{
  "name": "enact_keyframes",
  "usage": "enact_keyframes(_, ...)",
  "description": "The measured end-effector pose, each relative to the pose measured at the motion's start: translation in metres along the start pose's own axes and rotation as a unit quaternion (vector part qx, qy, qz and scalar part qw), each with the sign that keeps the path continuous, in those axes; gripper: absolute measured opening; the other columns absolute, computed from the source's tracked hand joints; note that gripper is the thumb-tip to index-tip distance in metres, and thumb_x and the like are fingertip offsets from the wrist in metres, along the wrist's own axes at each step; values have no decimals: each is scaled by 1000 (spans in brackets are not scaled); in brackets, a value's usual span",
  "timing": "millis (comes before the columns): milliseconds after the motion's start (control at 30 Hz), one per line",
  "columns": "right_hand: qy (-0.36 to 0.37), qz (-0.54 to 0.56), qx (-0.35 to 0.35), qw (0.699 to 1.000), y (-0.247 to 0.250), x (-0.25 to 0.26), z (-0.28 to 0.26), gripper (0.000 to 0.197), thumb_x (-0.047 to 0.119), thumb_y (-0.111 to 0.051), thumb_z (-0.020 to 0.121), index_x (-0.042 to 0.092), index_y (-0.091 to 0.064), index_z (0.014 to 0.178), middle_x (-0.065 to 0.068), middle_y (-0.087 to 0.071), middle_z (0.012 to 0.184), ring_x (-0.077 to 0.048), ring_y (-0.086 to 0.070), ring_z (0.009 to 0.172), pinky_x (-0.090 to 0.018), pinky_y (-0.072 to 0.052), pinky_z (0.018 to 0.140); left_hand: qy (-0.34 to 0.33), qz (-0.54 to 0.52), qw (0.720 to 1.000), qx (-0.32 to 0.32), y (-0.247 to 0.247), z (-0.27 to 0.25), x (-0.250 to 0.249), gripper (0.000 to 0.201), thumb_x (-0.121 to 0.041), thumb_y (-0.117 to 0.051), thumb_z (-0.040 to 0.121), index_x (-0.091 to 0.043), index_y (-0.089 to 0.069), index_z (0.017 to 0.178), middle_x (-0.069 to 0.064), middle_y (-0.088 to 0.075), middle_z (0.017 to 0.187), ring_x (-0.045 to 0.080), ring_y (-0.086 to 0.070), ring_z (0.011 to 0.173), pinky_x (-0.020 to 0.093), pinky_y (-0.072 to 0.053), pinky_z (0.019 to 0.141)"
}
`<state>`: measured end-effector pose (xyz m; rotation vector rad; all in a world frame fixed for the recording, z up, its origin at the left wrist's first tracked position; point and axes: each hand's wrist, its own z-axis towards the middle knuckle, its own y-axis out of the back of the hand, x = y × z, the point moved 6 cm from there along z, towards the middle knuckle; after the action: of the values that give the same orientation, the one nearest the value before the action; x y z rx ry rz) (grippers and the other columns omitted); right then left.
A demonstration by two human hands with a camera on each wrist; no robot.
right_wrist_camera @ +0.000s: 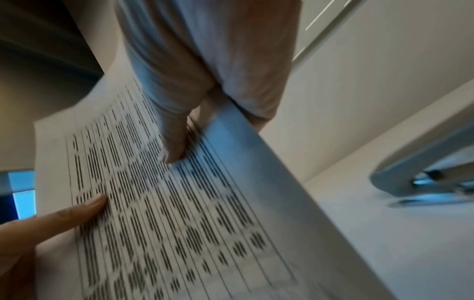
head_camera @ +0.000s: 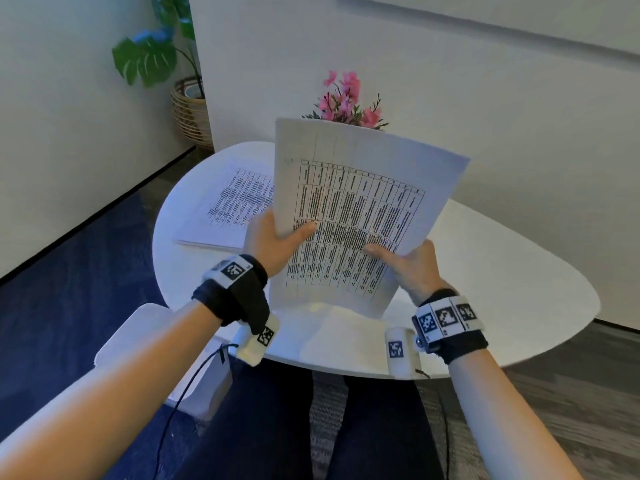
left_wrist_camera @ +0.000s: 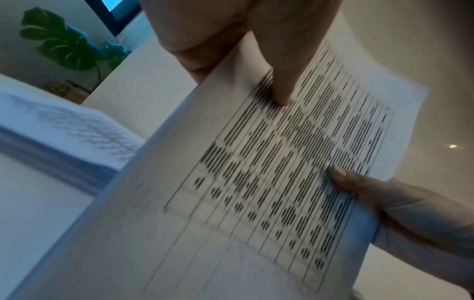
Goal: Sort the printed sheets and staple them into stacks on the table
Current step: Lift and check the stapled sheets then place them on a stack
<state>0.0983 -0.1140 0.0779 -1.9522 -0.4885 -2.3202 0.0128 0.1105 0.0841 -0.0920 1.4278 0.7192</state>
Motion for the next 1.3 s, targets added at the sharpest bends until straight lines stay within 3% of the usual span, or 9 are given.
enact_keyframes(167,-45,-168,101,980,5,-38,13,39,20,-86,66,17,-66,100,-3,-69,102,-13,-65,91,-34,-55,81,50,14,999,0,-8,-5,16,26,-33,-69,84,-20,-53,69,-3,-55,61,9,-52,54,21,-42,50)
enact_keyframes(300,-73,-503,136,851,47,-78,49,45,25,-82,68,16,-66,109,-3,-59,115,-26,-58,107,-41,-51,90,76,31,995,49,0,3,18,22,-33,-68,85,-13,-59,80,4,-57,66,17,-56,58,30,-49,55)
enact_keyframes(400,-160,-655,148,723,76,-111,59,41,46,-71,73,11,-56,85,-7,-54,86,-24,-53,79,-35,-52,74,99,43,991,80,7,2,23,24,-32,-70,84,-10,-60,88,7,-61,72,20,-59,62,32,-53,59)
enact_keyframes(500,-188,-616,152,750,84,-133,59,39,45,-64,81,12,-48,69,-4,-49,66,-19,-46,57,-25,-38,53,107,77,985,111,10,-6,26,23,-30,-69,85,-17,-52,77,0,-53,63,12,-51,53,17,-43,45)
enact_keyframes(633,-212,-524,101,819,98,-136,62,34,38,-54,93,5,-49,86,-8,-52,72,-22,-48,61,-28,-36,52,118,119,975,146,8,-16,33,28,-31,-68,86,-20,-45,76,0,-47,65,13,-46,55,21,-38,48)
enact_keyframes(800,-113,-167,-164,966,139,-63,62,43,44,-64,74,13,-51,101,-11,-64,93,-29,-65,80,-51,-56,73,114,148,968,168,-1,-23,34,27,-35,-69,85,-17,-49,78,-1,-49,61,12,-45,46,22,-38,44)
enact_keyframes(967,125,142,-271,944,113,80,22,35,-2,-60,85,9,-37,109,5,-50,78,7,-49,46,-14,-42,49,69,192,957,205,-25,-29,16,25,-37,-67,86,-22,-49,76,-1,-52,60,12,-48,45,21,-37,44)
enact_keyframes(1200,123,221,-196,947,45,113,12,33,46,-68,75,15,-63,86,3,-59,72,-8,-49,56,-20,-38,51,8,234,946,224,-45,-39,-3,27,-38,-66,87,-15,-54,93,-2,-48,59,14,-46,46,24,-38,46)
enact_keyframes(1300,127,190,-190,955,31,104,10,26,38,-66,84,14,-61,94,5,-62,79,0,-57,63,-18,-45,59,9,239,946,220,-45,-40,-2,28,-40,-66,86,-16,-54,96,-1,-49,61,16,-48,49,25,-41,49)
